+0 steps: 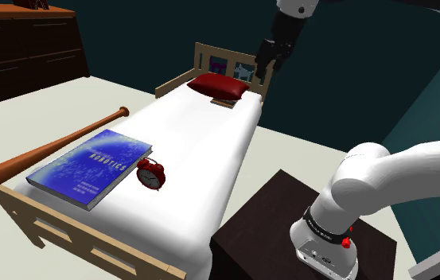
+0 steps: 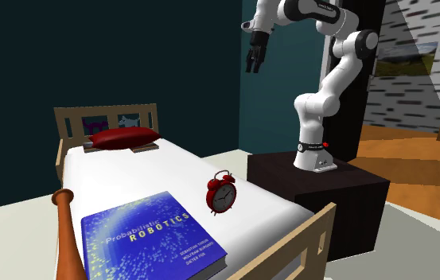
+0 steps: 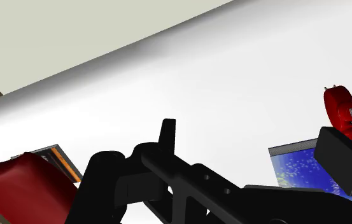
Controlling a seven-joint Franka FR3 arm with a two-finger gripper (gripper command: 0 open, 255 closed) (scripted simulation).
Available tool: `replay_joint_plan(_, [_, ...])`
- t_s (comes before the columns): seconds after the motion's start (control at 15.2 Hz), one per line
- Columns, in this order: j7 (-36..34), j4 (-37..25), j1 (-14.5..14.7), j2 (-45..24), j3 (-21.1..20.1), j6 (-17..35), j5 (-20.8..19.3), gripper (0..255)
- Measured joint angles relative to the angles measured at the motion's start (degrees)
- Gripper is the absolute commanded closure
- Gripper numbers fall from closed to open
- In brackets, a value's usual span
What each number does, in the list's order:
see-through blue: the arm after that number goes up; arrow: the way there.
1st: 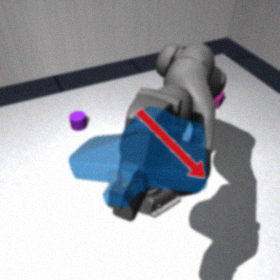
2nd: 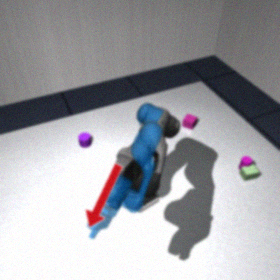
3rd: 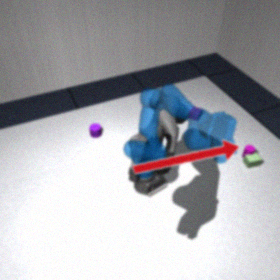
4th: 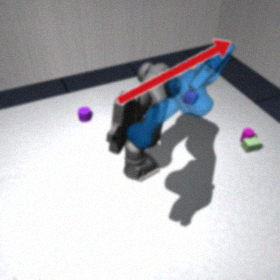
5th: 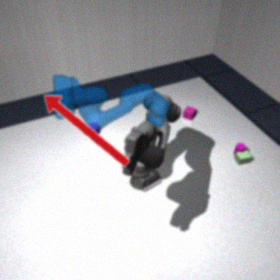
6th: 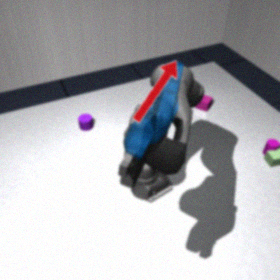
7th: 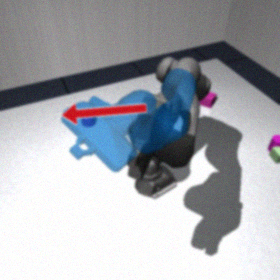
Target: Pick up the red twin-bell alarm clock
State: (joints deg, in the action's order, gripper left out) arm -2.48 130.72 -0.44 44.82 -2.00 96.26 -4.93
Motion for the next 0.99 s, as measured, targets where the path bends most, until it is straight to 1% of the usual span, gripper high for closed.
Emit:
replay_joint_plan(0.07, [0.00,0.00,0.00,0.00,0.00,0.00,0.00,0])
replay_joint_plan(0.2, [-0.73,0.78,0.20,-1.04,-0.51,1.61,0.40,0])
replay_joint_plan(0.46, [-4.08,3.56,1.18,-4.34,-3.18,7.00,2.04,0])
replay_joint_plan(0.79, [-7.79,4.55,2.01,-11.49,-6.19,14.41,3.40,0])
replay_joint_plan(0.99, [-10.33,3.92,2.45,-16.65,-8.27,18.56,3.90,0])
